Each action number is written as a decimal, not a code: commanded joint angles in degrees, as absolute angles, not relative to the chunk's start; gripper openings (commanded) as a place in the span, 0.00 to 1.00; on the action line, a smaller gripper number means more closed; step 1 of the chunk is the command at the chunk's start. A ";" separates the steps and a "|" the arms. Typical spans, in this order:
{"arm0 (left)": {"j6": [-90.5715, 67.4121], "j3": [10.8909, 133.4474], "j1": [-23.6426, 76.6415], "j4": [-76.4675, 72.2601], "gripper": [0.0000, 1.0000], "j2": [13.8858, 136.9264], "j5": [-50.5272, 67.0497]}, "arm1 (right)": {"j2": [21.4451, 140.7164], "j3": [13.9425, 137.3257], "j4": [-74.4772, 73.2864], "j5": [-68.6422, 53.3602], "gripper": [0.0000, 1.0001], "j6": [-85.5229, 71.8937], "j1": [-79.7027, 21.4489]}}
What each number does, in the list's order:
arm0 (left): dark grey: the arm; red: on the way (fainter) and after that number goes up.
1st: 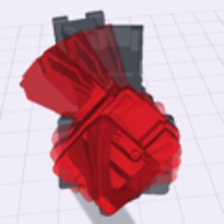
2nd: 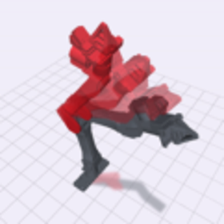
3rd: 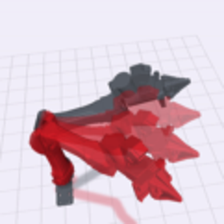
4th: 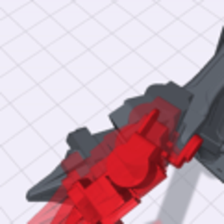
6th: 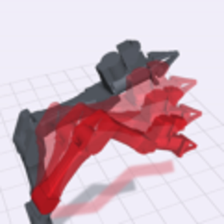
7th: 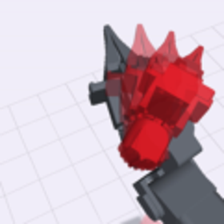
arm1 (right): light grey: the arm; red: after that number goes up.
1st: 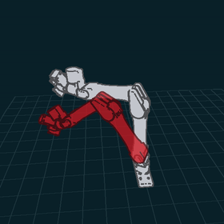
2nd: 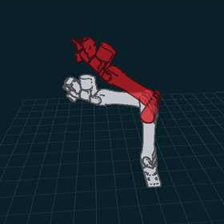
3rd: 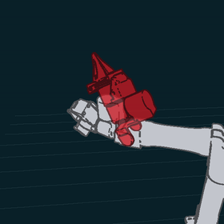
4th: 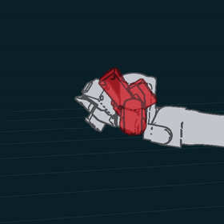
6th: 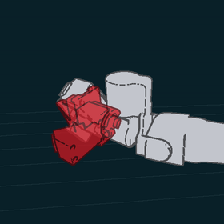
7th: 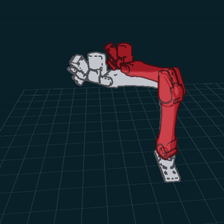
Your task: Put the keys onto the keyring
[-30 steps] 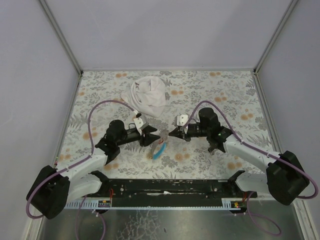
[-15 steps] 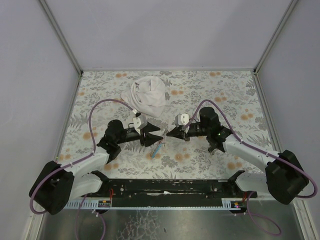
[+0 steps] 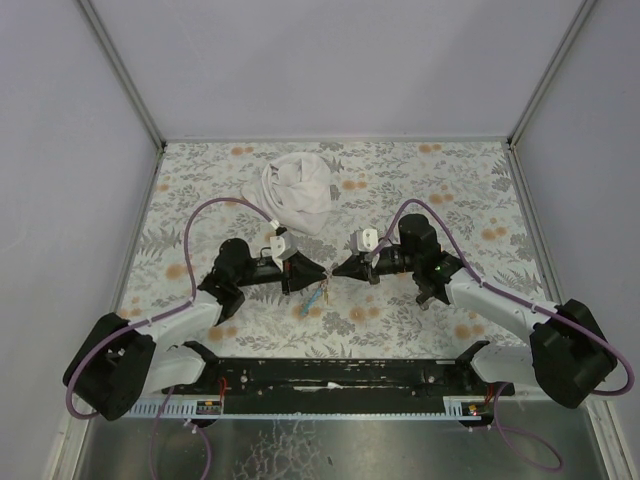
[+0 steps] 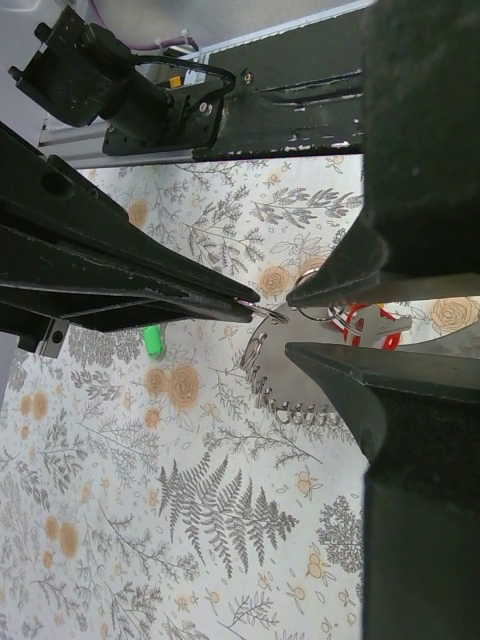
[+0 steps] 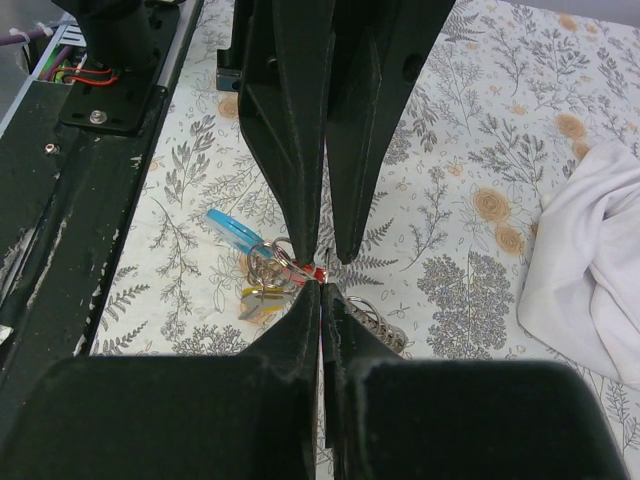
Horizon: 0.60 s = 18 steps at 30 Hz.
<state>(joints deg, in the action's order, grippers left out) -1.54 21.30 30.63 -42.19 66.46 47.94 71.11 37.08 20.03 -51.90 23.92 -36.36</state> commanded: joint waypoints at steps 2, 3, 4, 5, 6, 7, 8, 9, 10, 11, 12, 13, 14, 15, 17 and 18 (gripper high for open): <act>-2.36 23.02 30.23 -47.25 0.19 67.41 50.49 | 71.47 38.96 22.87 -54.23 0.00 23.49 -36.12; -2.50 23.11 30.23 -47.36 0.19 67.50 50.66 | 71.61 38.98 22.85 -54.24 0.00 23.52 -36.12; -2.66 23.18 30.25 -47.53 0.19 67.63 50.87 | 71.68 39.05 22.85 -54.30 0.00 23.50 -36.12; -2.82 23.29 30.24 -47.69 0.19 67.71 51.22 | 71.82 39.03 22.81 -54.43 0.00 23.50 -36.12; -2.89 23.41 30.23 -47.72 0.19 67.94 51.42 | 71.89 39.02 22.77 -54.49 0.00 23.47 -36.12; -2.94 23.58 30.26 -47.72 0.18 68.07 51.69 | 71.96 39.02 22.76 -54.57 0.00 23.46 -36.12; -2.93 23.60 30.24 -47.72 0.17 68.21 51.82 | 72.06 39.07 22.76 -54.58 0.00 23.44 -36.12; -2.91 23.70 30.21 -47.65 0.17 68.37 51.95 | 72.01 39.07 22.76 -54.58 0.00 23.42 -36.12; -2.90 23.76 30.23 -47.61 0.16 68.52 52.09 | 72.02 39.15 22.69 -54.58 0.00 23.46 -36.12; -2.85 23.87 30.23 -47.56 0.16 68.70 52.16 | 71.98 39.12 22.68 -54.62 0.00 23.43 -36.12; -2.82 24.05 30.23 -47.37 0.15 68.96 52.28 | 71.88 39.16 22.68 -54.64 0.00 23.44 -36.12; -2.86 24.20 30.26 -47.35 0.15 69.17 52.56 | 71.84 39.14 22.72 -54.73 0.00 23.45 -36.12; -2.91 24.35 30.22 -47.29 0.14 69.36 52.82 | 71.81 39.20 22.76 -54.82 0.00 23.44 -36.12; -2.82 24.47 30.23 -47.17 0.14 69.51 53.01 | 71.87 39.20 22.76 -54.88 0.00 23.27 -36.15; -2.58 24.60 30.22 -46.58 0.14 69.73 53.14 | 71.89 39.19 22.85 -54.93 0.00 23.19 -36.13; -2.55 24.73 30.23 -46.51 0.14 69.81 53.15 | 71.88 39.09 22.92 -55.01 0.00 23.12 -36.12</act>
